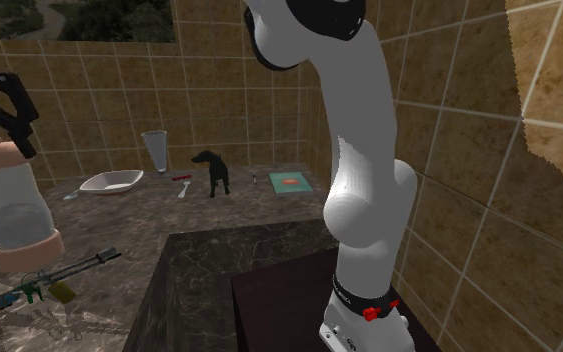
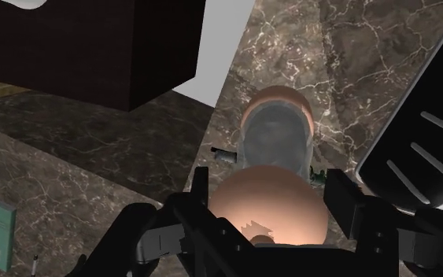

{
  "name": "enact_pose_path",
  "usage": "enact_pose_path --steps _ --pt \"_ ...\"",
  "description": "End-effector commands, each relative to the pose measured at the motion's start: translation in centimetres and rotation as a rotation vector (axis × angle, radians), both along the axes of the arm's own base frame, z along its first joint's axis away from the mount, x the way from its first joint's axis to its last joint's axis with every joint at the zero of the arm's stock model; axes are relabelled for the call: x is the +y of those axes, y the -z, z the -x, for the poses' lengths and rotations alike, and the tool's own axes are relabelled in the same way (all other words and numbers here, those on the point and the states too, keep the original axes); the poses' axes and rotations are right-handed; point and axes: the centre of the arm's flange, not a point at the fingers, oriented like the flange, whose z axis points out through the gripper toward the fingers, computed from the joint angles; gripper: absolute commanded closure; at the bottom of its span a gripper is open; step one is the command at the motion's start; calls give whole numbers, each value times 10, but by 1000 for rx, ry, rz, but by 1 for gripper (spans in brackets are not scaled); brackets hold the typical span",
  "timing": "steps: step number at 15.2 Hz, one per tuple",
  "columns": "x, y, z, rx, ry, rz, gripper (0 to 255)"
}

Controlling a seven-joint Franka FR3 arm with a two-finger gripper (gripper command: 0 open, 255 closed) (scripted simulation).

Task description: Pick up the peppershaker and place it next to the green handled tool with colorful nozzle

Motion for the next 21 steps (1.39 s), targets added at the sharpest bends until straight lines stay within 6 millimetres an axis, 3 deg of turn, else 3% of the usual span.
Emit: enact_pose_path --steps 1,21 --pt "0 12 0 0 0 -1 255" --pt "0 117 0 0 0 -1 255"
